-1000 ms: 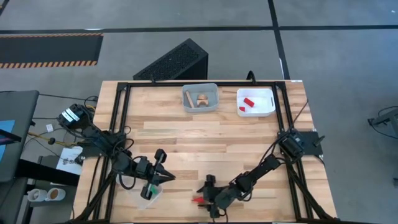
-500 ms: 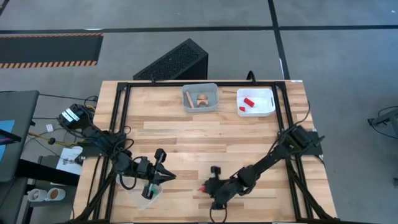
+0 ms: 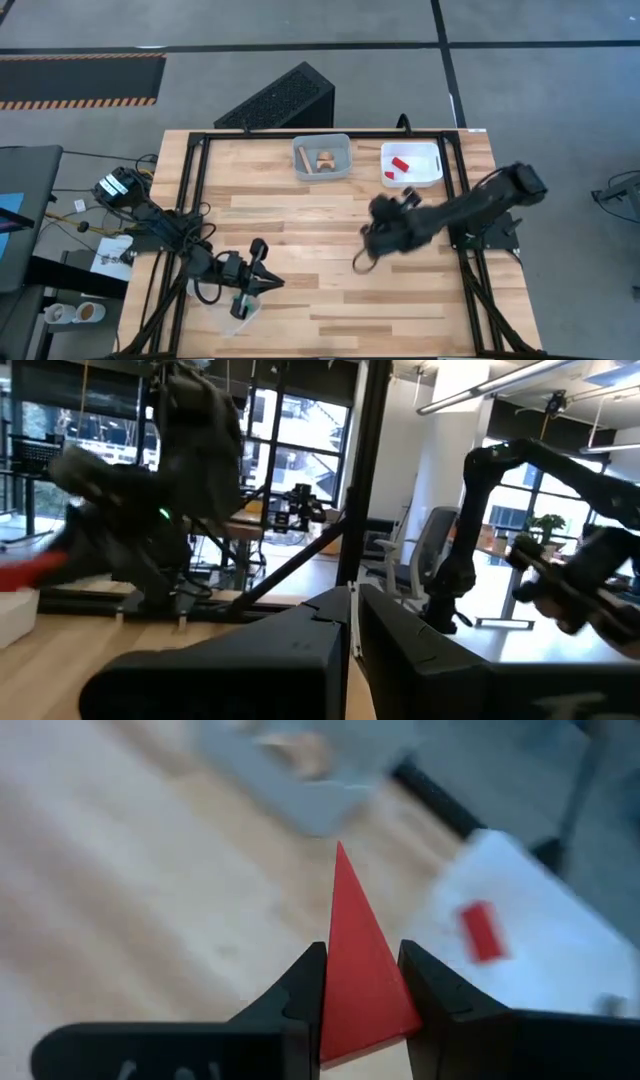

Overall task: Sort & place blocks by color
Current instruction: Put the red block into the white bin

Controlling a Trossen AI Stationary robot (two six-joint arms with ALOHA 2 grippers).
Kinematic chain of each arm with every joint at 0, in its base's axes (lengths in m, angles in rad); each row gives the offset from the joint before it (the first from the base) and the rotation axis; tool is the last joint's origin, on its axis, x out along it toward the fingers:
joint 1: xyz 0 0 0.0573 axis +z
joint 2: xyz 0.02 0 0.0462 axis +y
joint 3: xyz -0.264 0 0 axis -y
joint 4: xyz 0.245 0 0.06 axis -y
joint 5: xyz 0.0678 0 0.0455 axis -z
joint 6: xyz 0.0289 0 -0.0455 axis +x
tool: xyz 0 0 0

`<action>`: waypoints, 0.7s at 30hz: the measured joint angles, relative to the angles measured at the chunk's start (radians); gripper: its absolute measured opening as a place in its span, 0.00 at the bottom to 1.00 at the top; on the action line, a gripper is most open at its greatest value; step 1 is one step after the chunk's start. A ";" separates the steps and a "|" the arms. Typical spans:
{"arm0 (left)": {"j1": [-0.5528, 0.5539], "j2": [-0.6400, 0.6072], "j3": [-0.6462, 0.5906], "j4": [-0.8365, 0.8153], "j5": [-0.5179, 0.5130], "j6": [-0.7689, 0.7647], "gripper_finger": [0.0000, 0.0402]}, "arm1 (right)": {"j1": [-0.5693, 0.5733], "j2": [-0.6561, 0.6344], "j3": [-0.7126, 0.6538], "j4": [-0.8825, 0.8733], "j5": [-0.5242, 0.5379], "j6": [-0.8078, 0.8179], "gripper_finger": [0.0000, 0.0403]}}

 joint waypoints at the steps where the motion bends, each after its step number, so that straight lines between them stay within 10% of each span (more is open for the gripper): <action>1: 0.003 0.000 0.000 0.000 0.000 -0.002 0.03 | -0.035 -0.024 0.000 -0.037 0.001 0.002 0.24; 7: 0.014 0.000 0.000 -0.020 0.000 -0.036 0.03 | -0.280 -0.136 -0.040 -0.030 -0.021 -0.189 0.24; 21: 0.015 0.000 0.000 -0.033 -0.019 -0.068 0.03 | -0.705 -0.473 -0.541 0.638 -0.369 -0.526 0.24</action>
